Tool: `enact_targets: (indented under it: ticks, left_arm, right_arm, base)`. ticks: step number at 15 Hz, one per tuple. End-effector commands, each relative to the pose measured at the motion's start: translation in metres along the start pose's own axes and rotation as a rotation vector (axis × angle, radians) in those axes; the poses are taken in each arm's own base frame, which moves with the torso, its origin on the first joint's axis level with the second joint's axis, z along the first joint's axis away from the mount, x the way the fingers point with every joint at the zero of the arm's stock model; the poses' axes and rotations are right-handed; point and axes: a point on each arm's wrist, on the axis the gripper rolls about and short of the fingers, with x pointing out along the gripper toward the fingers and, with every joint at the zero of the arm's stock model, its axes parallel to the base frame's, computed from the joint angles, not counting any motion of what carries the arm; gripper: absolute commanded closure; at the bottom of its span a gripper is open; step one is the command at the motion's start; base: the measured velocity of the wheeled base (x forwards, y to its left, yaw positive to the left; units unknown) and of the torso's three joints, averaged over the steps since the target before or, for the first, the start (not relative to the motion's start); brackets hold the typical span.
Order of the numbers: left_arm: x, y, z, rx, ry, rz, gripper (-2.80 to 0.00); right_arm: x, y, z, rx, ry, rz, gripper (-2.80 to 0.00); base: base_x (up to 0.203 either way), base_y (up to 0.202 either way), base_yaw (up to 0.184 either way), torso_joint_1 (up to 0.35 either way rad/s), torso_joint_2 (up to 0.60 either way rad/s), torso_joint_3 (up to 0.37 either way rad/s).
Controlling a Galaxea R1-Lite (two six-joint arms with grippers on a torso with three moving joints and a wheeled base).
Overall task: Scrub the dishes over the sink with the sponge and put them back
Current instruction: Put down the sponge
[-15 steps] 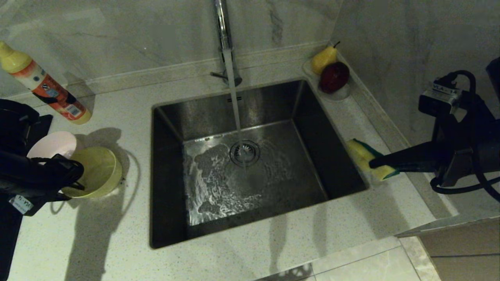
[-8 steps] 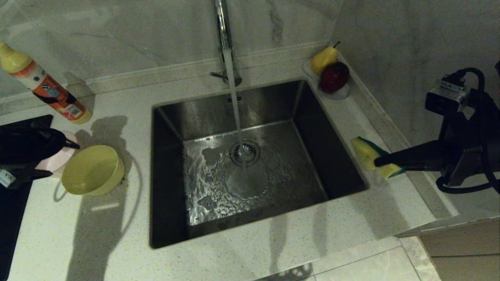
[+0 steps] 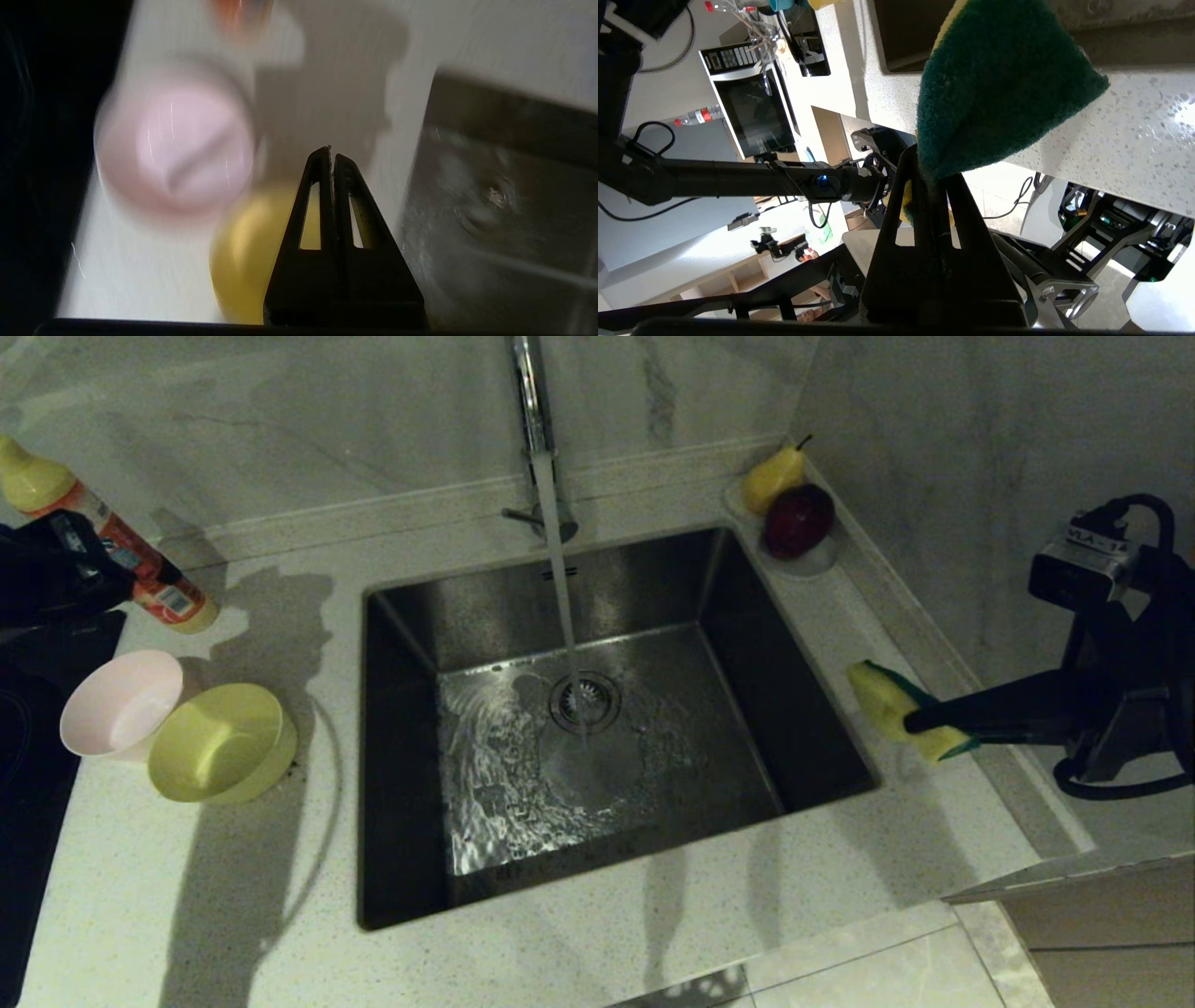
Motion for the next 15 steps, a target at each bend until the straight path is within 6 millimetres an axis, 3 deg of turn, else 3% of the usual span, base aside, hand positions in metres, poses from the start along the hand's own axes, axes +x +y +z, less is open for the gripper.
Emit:
enact_targets:
  ticks: [1, 2, 4, 6, 8, 11, 13, 15]
  left_arm:
    - [0.027, -0.019, 0.003, 0.191, -0.129, -0.029, 0.0]
    - [0.034, -0.034, 0.002, 0.286, -0.194, -0.046, 0.0]
    - [0.027, -0.064, -0.004, 0.382, -0.273, -0.125, 0.0]
    - [-0.013, -0.073, -0.008, 0.396, -0.327, -0.202, 0.0]
    - [-0.063, -0.061, -0.016, 0.394, -0.377, -0.248, 0.0]
    - [-0.153, -0.022, -0.031, 0.354, -0.521, -0.281, 0.0]
    - [-0.203, 0.009, -0.053, 0.325, -0.612, -0.29, 0.0]
    - [-0.227, 0.036, -0.092, 0.321, -0.63, -0.271, 0.0]
  right_arm:
    - [-0.002, -0.002, -0.001, 0.01, -0.001, -0.002, 0.0]
    - [-0.002, -0.002, -0.001, 0.012, -0.003, -0.004, 0.0]
    - [-0.004, -0.002, -0.001, 0.012, -0.011, -0.007, 0.0]
    - [-0.003, -0.003, 0.0, 0.014, -0.01, -0.008, 0.0]
    - [-0.003, -0.003, 0.002, 0.01, -0.012, -0.006, 0.0]
    - [-0.005, 0.0, 0.001, 0.004, -0.018, -0.004, 0.0]
    - [-0.006, 0.001, 0.001, 0.002, -0.022, -0.002, 0.0]
    - [-0.006, 0.0, 0.0, 0.008, -0.018, -0.004, 0.0]
  base:
    - [0.0, 0.0, 0.0, 0.0, 0.0, 0.0]
    - [0.0, 0.0, 0.0, 0.0, 0.0, 0.0]
    - [0.0, 0.0, 0.0, 0.0, 0.0, 0.0]
    - [0.0, 0.0, 0.0, 0.0, 0.0, 0.0]
    - [0.0, 0.0, 0.0, 0.0, 0.0, 0.0]
    - [0.0, 0.0, 0.0, 0.0, 0.0, 0.0]
    - [0.0, 0.0, 0.0, 0.0, 0.0, 0.0]
    - [0.0, 0.0, 0.0, 0.0, 0.0, 0.0]
